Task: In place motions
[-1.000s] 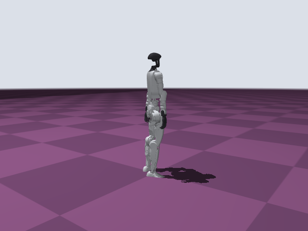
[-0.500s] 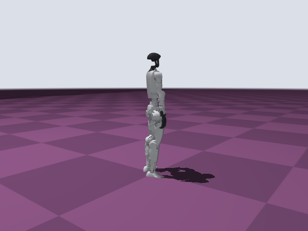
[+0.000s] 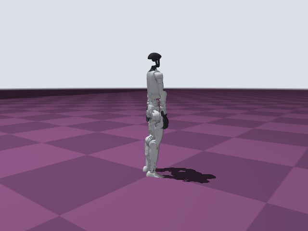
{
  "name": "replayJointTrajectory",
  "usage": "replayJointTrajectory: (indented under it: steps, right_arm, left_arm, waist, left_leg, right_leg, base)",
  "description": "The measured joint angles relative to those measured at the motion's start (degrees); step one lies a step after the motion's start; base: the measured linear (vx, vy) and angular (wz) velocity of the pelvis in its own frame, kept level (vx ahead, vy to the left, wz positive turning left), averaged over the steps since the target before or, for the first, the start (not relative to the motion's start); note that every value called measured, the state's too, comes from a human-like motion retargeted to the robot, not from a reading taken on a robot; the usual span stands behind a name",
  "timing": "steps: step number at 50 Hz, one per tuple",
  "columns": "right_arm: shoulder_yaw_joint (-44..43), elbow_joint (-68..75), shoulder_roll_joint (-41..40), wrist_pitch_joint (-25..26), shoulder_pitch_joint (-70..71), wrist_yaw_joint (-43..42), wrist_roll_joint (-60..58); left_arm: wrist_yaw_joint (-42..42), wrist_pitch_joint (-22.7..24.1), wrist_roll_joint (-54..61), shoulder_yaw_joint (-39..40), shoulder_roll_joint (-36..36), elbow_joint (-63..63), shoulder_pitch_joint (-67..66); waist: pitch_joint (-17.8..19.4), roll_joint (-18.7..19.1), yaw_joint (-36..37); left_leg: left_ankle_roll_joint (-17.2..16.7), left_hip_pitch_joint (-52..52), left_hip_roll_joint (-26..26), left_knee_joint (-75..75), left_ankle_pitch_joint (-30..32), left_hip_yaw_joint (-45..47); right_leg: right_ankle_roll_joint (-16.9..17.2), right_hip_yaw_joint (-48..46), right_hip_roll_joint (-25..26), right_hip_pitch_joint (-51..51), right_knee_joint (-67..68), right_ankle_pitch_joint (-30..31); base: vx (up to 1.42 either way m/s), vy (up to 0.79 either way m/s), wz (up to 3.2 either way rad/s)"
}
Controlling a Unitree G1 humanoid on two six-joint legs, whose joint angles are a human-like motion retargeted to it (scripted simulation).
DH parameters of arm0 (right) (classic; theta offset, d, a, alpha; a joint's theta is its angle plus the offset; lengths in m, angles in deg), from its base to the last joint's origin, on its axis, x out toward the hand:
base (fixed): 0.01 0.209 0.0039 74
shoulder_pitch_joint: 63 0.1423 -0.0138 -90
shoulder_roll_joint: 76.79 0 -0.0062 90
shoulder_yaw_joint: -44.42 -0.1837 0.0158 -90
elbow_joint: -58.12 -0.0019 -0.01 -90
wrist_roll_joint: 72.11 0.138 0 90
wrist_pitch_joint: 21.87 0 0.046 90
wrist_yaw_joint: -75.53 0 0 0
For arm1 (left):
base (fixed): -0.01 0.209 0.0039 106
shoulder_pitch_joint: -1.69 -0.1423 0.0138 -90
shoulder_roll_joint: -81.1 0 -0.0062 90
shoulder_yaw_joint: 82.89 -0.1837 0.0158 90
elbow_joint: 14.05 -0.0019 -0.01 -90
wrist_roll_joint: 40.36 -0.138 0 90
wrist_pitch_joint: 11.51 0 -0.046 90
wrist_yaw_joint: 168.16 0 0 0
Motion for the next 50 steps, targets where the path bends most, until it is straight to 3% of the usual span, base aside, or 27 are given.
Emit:
replayJointTrajectory:
  steps: [5,8,10,15,18,24,27,29,33,37,40,46,50]
  right_arm:
    - [6.8,-17.2,-8.7,-3.1,11.0,22.4,-2.6]
    - [7.8,-26.6,-13.0,-6.4,15.7,35.1,0.2]
    - [8.9,-31.3,-14.4,-9.6,17.3,39.2,3.1]
    - [11.5,-37.1,-12.9,-15.0,15.2,33.0,2.7]
    - [10.2,-33.4,-10.4,-14.9,10.2,30.1,-1.3]
    - [-0.9,-12.1,-3.1,-6.2,-2.4,20.4,-6.5]
    - [-9.3,0.2,1.6,0.2,-8.3,12.7,-1.7]
    - [-14.2,1.1,4.8,4.2,-14.9,9.3,4.2]
    - [-19.1,1.1,9.8,4.2,-25.7,1.3,13.4]
    - [-19.7,1.1,12.1,3.8,-30.4,-5.8,12.1]
    - [-17.2,1.1,12.0,5.7,-29.2,-6.2,10.5]
    - [-6.4,1.1,6.6,6.6,-13.2,-1.3,3.7]
    - [1.3,0.1,-1.6,2.9,1.6,8.7,-4.9]
  left_arm:
    - [-3.0,-8.8,-0.1,6.2,2.6,0.0,-22.2]
    - [-6.8,-8.1,-3.8,9.0,3.5,0.0,-32.2]
    - [-8.0,-7.4,-6.1,10.4,4.2,0.0,-35.8]
    - [-5.8,-10.6,-3.7,9.5,6.5,0.0,-33.9]
    - [-3.3,-11.0,-0.1,6.0,6.8,0.0,-24.6]
    - [-4.1,-8.3,2.8,-2.1,2.3,0.0,3.1]
    - [-7.9,-6.0,4.0,-6.6,-1.2,1.8,15.8]
    - [-8.9,-4.3,4.9,-9.7,-4.1,6.1,21.8]
    - [-8.1,-0.2,5.9,-14.4,-8.0,16.7,28.8]
    - [-6.0,2.1,5.6,-17.0,-8.3,23.6,31.1]
    - [-4.8,2.3,4.0,-17.0,-7.7,25.1,29.2]
    - [-3.4,0.9,1.9,-12.2,-4.3,17.5,17.3]
    - [-2.0,-1.1,-1.4,-4.0,-1.0,4.6,6.1]
  waist:
    - [1.0,0.6,-1.4]
    - [0.8,1.0,-2.4]
    - [0.8,1.1,-2.7]
    - [0.7,-0.2,-3.0]
    - [0.4,-0.9,-2.8]
    - [0.0,-2.3,-1.5]
    - [-0.2,-3.3,-1.0]
    - [0.1,-3.8,-1.0]
    - [0.7,-4.1,-0.7]
    - [1.1,-3.9,0.0]
    - [0.7,-3.6,0.8]
    - [-0.8,-1.8,0.1]
    - [-1.1,-0.3,-0.6]
  left_leg:
    - [-0.5,1.9,0.5,-1.0,-0.2,2.6]
    - [-0.8,2.1,0.9,-1.3,-0.1,3.3]
    - [-0.9,2.0,1.1,-1.2,-0.1,3.3]
    - [-0.7,1.4,1.1,-0.6,0.1,2.1]
    - [-0.5,0.6,0.7,-0.2,0.4,0.9]
    - [0.3,-1.7,-0.2,1.2,0.7,-2.7]
    - [0.5,-2.9,-0.5,2.1,0.8,-4.4]
    - [0.7,-3.3,-0.8,2.4,0.8,-5.6]
    - [0.9,-3.2,-1.3,2.6,0.8,-6.5]
    - [0.8,-2.4,-1.3,2.5,0.5,-6.2]
    - [0.8,-1.8,-1.2,2.2,0.3,-5.3]
    - [0.4,-0.7,-0.3,1.2,-0.2,-2.6]
    - [-0.1,1.4,0.4,0.1,-0.5,0.9]
  right_leg:
    - [-0.3,2.8,0.7,-1.0,0.6,0.5]
    - [-0.3,3.5,1.1,-1.6,0.8,0.6]
    - [-0.2,3.5,1.1,-1.7,1.0,0.6]
    - [-0.1,1.8,0.7,-1.0,0.9,0.2]
    - [0.1,0.3,0.3,-0.3,0.6,-0.1]
    - [0.6,-3.6,-0.6,1.6,-0.1,-0.9]
    - [1.0,-5.4,-1.0,2.5,-0.6,-1.1]
    - [1.2,-6.4,-1.3,3.0,-0.8,-1.2]
    - [1.2,-6.6,-1.4,3.8,-0.9,-1.2]
    - [0.9,-5.2,-1.4,3.7,-0.7,-1.0]
    - [0.7,-3.8,-1.2,3.2,-0.4,-0.9]
    - [0.2,-1.4,-0.4,1.1,0.2,-0.4]
    - [-0.3,1.5,0.4,0.0,0.9,0.0]
  base:
    - [0.01,-0.03,-0.49]
    - [-0.01,-0.01,-0.16]
    - [0.00,0.00,0.00]
    - [0.01,-0.02,0.27]
    - [0.01,0.03,0.48]
    - [0.00,0.06,0.57]
    - [0.03,0.01,0.53]
    - [0.04,-0.02,0.42]
    - [0.01,0.00,0.05]
    - [0.00,0.02,-0.32]
    - [0.01,0.03,-0.40]
    - [-0.02,0.03,-0.36]
    - [-0.03,-0.01,-0.63]
